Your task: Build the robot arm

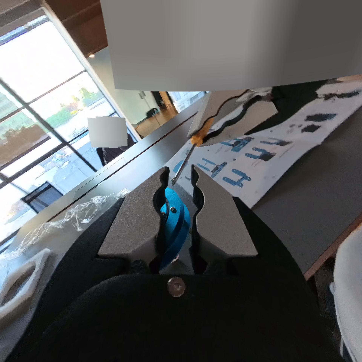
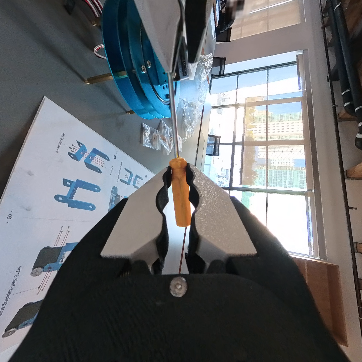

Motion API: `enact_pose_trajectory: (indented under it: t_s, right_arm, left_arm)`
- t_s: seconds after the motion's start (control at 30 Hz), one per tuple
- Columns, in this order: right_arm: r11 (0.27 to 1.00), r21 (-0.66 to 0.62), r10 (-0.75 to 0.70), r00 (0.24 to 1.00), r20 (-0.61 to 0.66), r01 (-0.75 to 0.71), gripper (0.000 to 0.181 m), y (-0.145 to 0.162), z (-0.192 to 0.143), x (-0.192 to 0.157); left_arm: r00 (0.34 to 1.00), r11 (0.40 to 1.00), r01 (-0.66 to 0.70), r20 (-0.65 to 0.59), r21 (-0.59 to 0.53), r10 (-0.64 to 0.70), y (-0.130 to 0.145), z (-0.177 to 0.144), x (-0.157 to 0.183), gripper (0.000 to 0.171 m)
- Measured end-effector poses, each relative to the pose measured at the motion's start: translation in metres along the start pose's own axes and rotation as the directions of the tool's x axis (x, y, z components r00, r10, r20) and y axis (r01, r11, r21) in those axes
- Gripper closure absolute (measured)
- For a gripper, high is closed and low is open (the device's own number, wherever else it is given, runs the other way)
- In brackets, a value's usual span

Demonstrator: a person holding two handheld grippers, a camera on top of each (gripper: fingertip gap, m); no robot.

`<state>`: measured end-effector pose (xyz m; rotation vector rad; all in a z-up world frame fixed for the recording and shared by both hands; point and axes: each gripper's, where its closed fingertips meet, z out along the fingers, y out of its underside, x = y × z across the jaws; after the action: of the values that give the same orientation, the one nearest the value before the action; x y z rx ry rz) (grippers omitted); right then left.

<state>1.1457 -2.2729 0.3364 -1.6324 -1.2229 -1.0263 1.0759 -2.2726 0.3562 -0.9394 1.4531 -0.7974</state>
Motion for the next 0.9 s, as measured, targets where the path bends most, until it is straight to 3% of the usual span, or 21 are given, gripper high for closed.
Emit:
enact_pose_trajectory:
  t_s: [0.2, 0.37, 0.5, 0.9]
  right_arm:
    - [0.998, -0.012, -0.053, 0.998, 0.031, 0.054, 0.168, 0.003, 0.000, -0.005]
    - [0.995, -0.017, -0.093, 0.995, 0.029, 0.093, 0.168, 0.007, -0.003, -0.001]
    - [0.993, -0.022, -0.113, 0.993, 0.029, 0.114, 0.168, 0.008, -0.005, 0.000]
    - [0.990, -0.024, -0.135, 0.991, 0.023, 0.136, 0.168, 0.008, -0.008, 0.004]
  left_arm:
    - [0.965, 0.989, -0.113, -0.247, -0.100, 0.085, 0.007, -0.002, 0.003, 0.164]
    - [0.932, 0.967, -0.177, -0.348, -0.184, 0.105, 0.008, 0.004, -0.004, 0.160]
    - [0.895, 0.949, -0.219, -0.433, -0.228, 0.103, 0.011, 0.011, 0.011, 0.158]
    - [0.887, 0.931, -0.256, -0.447, -0.260, 0.119, 0.019, 0.019, 0.013, 0.167]
